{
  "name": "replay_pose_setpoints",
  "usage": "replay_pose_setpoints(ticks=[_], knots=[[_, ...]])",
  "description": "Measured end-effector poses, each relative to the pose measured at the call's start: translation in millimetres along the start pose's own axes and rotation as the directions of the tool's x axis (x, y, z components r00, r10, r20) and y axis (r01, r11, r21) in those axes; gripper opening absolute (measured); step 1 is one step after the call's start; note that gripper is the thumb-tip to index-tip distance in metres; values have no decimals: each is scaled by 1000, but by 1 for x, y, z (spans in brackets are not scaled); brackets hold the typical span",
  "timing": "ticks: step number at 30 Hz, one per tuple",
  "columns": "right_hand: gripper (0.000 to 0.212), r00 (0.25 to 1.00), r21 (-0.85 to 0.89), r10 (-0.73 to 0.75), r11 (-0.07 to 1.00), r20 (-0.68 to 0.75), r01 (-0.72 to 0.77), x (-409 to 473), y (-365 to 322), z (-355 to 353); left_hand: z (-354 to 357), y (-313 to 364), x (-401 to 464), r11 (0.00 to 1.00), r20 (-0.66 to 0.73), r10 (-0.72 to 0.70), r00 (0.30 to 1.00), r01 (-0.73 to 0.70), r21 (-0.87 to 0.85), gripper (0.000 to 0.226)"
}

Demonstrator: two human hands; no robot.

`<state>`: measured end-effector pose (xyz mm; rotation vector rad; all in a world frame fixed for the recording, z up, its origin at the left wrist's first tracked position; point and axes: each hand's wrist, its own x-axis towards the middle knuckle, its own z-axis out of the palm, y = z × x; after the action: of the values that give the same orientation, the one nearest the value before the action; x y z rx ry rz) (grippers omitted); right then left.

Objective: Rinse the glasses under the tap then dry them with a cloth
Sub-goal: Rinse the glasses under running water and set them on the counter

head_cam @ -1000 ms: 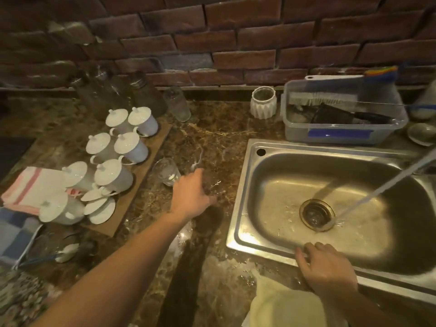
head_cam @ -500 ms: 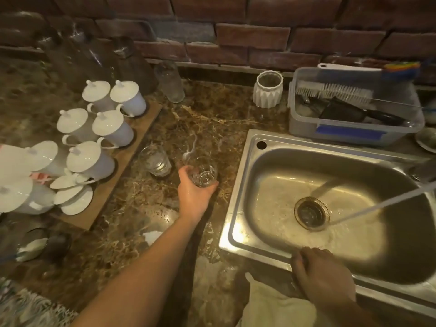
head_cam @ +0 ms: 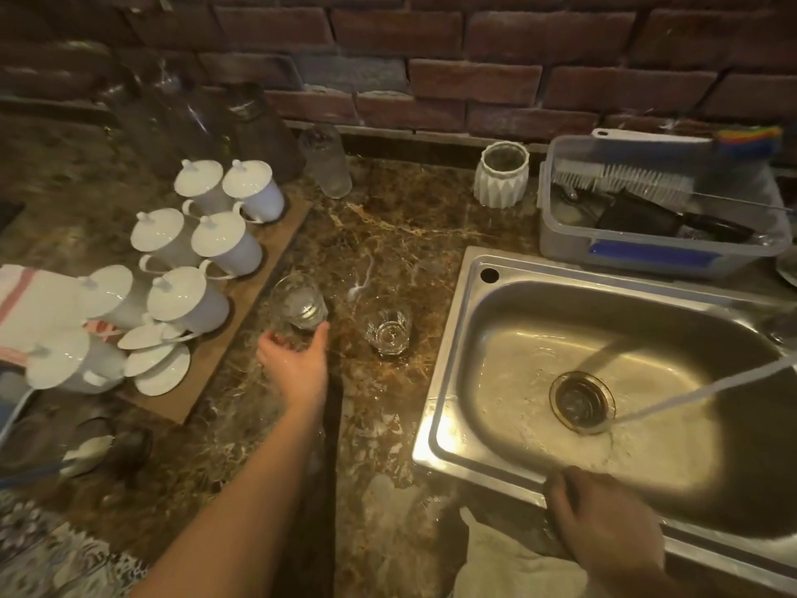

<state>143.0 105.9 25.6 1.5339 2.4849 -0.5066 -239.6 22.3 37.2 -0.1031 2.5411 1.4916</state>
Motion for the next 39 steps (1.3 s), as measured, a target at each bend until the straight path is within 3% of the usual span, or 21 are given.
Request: replay_pose_setpoints(ticks=[2,4,12,15,18,21,24,27,32,35,37,38,39], knots=[[38,1000,-3,12,1000,4,-12,2,0,3,11,8,19,998,32,0,999,-2,57,114],[38,1000,-13,15,1000,-16,-15,5,1,8,22,13,33,999,60,23,998,-26,36,122],[36,998,-17,24,1000,-52,-25,4,1,10,21,9,48,996,7,51,999,-50,-71,72],[32,999,0,26,1000,-34,-26,2,-1,5,-2,16,19,994,-26,72,997,-74,-85,70],[34,999,22,2,1000,-39,-2,1,-2,3,-29,37,-38,968,-50,229,972,-233,-92,75],[43,1000,57,-17,998,-24,19,1,3,8,-35,56,-113,922,69,358,931,-341,-182,80],[45,999,41,-26,999,-39,28,-1,7,12,-10,57,-184,915,337,380,861,-299,-271,79],[49,999,27,1,1000,-36,0,-2,5,9,30,43,-236,919,553,390,737,-273,-285,80],[49,998,189,-47,981,-28,52,-4,13,8,79,33,-279,907,712,392,582,-374,-194,76],[34,994,248,-86,967,69,66,-7,20,-6,100,35,-293,888,759,387,524,-434,-153,77],[18,994,423,-23,906,108,-25,-6,34,-15,114,39,-300,870,790,385,478,-473,-137,76],[17,998,545,39,837,44,-57,-5,43,-21,120,40,-302,856,800,391,456,-500,-133,74],[22,984,630,124,777,-127,-17,-3,56,-24,127,41,-304,837,807,401,433,-532,-130,73]])
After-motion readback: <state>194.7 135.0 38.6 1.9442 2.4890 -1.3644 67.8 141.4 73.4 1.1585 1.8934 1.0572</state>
